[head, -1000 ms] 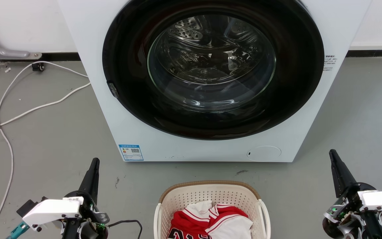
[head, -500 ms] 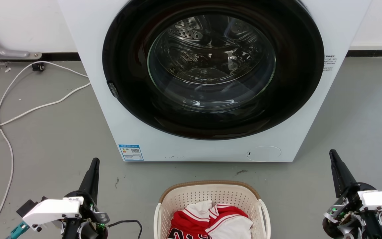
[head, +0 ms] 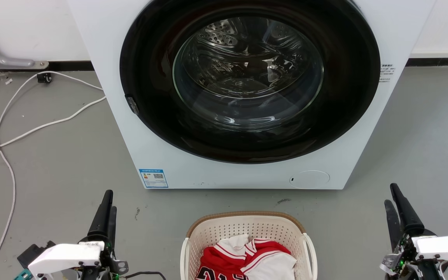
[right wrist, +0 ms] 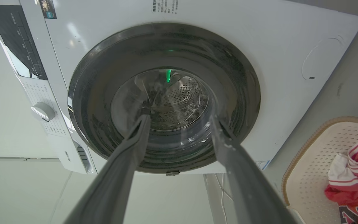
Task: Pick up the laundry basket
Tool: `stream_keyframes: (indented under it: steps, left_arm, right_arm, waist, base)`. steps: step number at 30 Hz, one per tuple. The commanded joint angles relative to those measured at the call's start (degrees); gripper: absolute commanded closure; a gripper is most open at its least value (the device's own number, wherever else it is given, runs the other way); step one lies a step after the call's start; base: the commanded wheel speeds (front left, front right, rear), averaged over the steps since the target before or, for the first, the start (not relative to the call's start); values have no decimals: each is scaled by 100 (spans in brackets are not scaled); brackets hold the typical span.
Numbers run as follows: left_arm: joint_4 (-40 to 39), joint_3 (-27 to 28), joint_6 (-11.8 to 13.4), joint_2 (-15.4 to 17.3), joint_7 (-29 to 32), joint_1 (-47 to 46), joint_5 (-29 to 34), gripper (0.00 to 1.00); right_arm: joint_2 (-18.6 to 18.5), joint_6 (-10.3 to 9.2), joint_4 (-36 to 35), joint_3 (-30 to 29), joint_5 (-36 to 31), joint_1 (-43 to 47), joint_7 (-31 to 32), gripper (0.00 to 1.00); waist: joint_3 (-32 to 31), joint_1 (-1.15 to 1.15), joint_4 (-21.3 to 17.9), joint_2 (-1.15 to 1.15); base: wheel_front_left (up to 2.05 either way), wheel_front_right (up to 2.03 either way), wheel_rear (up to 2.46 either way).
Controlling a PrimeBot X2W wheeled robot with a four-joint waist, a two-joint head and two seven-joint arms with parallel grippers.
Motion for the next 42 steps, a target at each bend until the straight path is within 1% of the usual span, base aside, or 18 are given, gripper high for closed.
stream_keyframes:
  steps: [1, 7, 14, 19, 24, 25, 30, 31, 33, 34, 42]
  left_arm:
    - [-197, 22, -1, 14, -89, -72, 308, 0]
    - [-423, -39, 67, 16, -244, -43, 1010, 0]
    - [-661, -201, 227, 17, -414, 4, 1899, 0]
    - [-776, -301, 335, 18, -527, 40, 2463, 0]
    - [-863, -385, 393, 18, -634, 54, 3021, 0]
    - [-863, -385, 393, 18, -634, 54, 3021, 0]
    - [-909, -489, 397, 19, -737, 76, 3587, 0]
    - [-926, -524, 415, 19, -774, 86, 3791, 0]
    - [-938, -541, 428, 19, -794, 90, 3884, 0]
    - [-957, -573, 451, 20, -832, 102, 4065, 0]
    - [-985, -669, 517, 21, -961, 138, 4634, 0]
  right_arm:
    - [-15, 0, -190, -18, -316, -73, -83, 0]
    - [-13, 0, -450, 72, -1192, -27, -237, 0]
    - [-12, 0, -709, 181, -2211, 25, -403, 0]
    - [-11, 0, -833, 271, -2916, 66, -516, 0]
    - [-9, 0, -922, 337, -3553, 99, -623, 0]
    - [-9, 0, -922, 337, -3553, 99, -623, 0]
    - [-8, 0, -969, 375, -4118, 136, -722, 0]
    - [-8, 0, -971, 382, -4320, 147, -761, 0]
    - [-8, 0, -974, 388, -4415, 149, -780, 0]
    - [-7, 0, -988, 410, -4613, 157, -817, 0]
    - [-6, 0, -1033, 464, -5237, 208, -942, 0]
  waist:
    - [4, 0, 1, 0]
    - [16, 0, 2, 0]
    - [33, 0, 9, 0]
    - [52, 0, 12, 0]
    - [72, 0, 20, 0]
    - [72, 0, 20, 0]
    - [86, 0, 25, 0]
    - [92, 0, 26, 0]
    - [94, 0, 27, 0]
    - [99, 0, 27, 0]
    - [119, 0, 29, 0]
  base:
    - [0, 0, 0]
    - [0, 0, 0]
    - [0, 0, 0]
    - [0, 0, 0]
    - [0, 0, 0]
    - [0, 0, 0]
    - [0, 0, 0]
    - [0, 0, 0]
    - [0, 0, 0]
    - [0, 0, 0]
    - [0, 0, 0]
